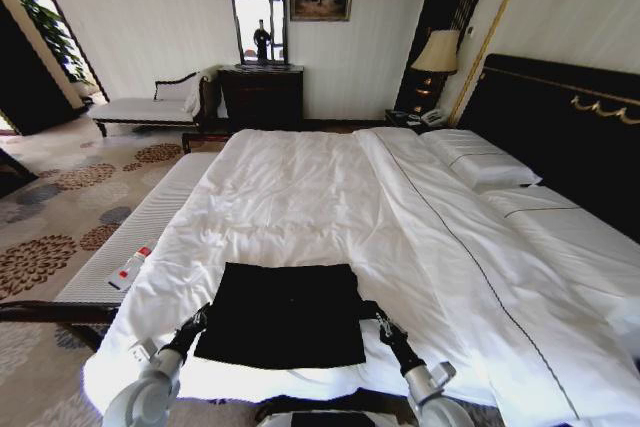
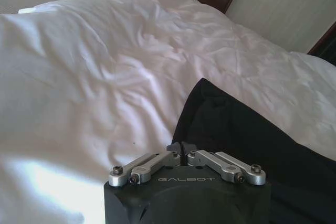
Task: Fold the clothes on the bed.
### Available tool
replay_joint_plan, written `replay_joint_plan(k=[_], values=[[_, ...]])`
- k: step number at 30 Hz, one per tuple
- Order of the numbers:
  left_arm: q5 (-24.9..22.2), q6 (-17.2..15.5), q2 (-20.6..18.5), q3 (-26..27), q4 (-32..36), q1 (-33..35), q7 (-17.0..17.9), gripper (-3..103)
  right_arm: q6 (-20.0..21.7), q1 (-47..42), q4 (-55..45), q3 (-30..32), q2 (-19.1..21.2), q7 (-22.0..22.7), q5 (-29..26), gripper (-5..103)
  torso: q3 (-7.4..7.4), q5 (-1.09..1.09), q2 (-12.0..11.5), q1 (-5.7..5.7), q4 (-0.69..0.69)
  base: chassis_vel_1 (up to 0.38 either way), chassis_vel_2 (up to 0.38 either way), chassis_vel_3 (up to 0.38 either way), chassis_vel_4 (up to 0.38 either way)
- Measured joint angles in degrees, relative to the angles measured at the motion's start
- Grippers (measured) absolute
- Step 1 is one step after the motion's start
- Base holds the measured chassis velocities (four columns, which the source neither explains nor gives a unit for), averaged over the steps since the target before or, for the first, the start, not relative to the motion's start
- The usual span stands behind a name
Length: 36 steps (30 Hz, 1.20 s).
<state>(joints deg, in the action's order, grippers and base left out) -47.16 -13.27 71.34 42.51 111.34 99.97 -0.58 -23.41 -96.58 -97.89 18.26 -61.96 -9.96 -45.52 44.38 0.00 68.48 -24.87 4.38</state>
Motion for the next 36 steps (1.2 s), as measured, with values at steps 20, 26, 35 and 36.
replay_joint_plan(k=[20,26,35,36], values=[[1.9,0.9,0.6,3.6,0.7,2.9,-0.7,1,-3.0,1.4,3.2,-3.2,-2.4,0.0,1.4,1,0.01,0.00,0.0,0.00,0.00,0.000,0.000,0.000,0.000],[0.7,0.9,0.2,5.2,-1.0,1.6,-0.7,1,-3.9,1.7,4.2,-3.4,-2.4,0.0,0.7,1,0.00,-0.01,0.0,-0.01,0.00,0.000,0.000,0.000,0.000],[1.4,1.0,1.4,3.5,1.0,2.3,-0.9,1,-5.0,0.9,4.5,-3.8,-3.3,-0.1,1.1,1,0.01,0.00,0.0,-0.01,0.00,0.000,0.000,0.000,0.000],[1.6,1.0,1.6,3.2,1.5,2.4,-0.8,1,-5.0,0.7,4.1,-3.9,-3.4,-0.1,1.4,1,0.00,0.01,0.0,0.00,0.01,0.000,0.000,0.000,0.000]])
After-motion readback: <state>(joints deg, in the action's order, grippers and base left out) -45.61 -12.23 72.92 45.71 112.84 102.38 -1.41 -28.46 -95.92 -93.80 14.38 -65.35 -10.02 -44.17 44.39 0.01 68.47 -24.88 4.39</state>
